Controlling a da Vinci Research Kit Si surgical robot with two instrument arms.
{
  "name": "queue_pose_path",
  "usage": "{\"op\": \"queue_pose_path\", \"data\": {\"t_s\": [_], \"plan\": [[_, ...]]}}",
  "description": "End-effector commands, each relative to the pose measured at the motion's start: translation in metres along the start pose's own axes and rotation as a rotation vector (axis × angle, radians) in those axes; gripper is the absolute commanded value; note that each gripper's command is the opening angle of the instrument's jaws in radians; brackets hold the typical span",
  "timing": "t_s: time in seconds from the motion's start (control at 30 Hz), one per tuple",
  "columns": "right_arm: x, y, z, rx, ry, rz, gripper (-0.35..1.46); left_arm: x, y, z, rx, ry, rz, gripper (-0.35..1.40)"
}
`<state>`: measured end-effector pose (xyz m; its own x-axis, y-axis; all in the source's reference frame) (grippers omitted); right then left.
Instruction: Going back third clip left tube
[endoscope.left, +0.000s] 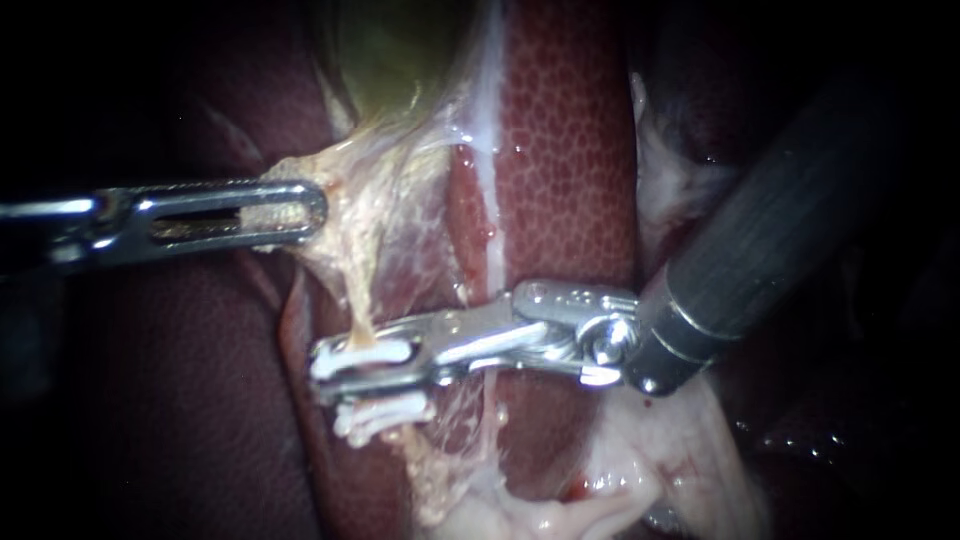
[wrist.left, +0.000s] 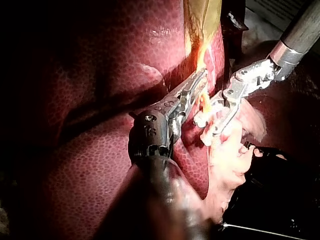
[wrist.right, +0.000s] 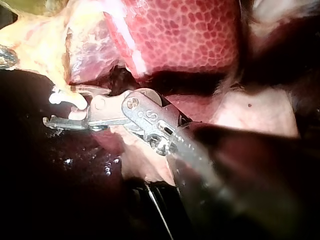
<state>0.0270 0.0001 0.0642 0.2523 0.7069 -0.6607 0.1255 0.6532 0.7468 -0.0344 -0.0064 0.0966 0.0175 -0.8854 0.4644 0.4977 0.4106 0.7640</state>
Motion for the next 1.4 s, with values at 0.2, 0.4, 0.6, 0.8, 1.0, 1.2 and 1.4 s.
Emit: {"op": "queue_pose_path", "data": {"t_s": [0.2,0.4,0.6,0.8,1.0,1.2,1.4], "plan": [[0.0006,0.0005,-0.0025,-0.058,0.024,-0.034,0.6,0.0,0.0,0.0,0.0,0.0,0.0,-0.35],[0.0005,0.0001,-0.0051,-0.051,0.022,-0.054,0.6,0.0,0.0,0.0,0.0,0.0,0.0,-0.35],[0.0002,-0.0009,-0.0079,-0.038,0.018,-0.065,0.6,0.0,0.0,0.0,0.0,0.0,0.0,-0.35],[0.0002,-0.0019,-0.0106,-0.032,0.016,-0.066,0.6,0.0,0.0,0.0,0.0,0.0,0.0,-0.35],[0.0011,-0.0031,-0.0138,-0.028,0.015,-0.085,0.6,0.0,0.0,0.0,0.0,0.0,0.0,-0.35],[0.0025,-0.0041,-0.0166,-0.042,0.015,-0.097,0.6,0.0,0.0,0.0,0.0,0.0,0.0,-0.35],[0.004,-0.0055,-0.0185,-0.049,0.015,-0.119,0.6,0.0,0.0,0.0,0.0,0.0,0.0,-0.35]]}}
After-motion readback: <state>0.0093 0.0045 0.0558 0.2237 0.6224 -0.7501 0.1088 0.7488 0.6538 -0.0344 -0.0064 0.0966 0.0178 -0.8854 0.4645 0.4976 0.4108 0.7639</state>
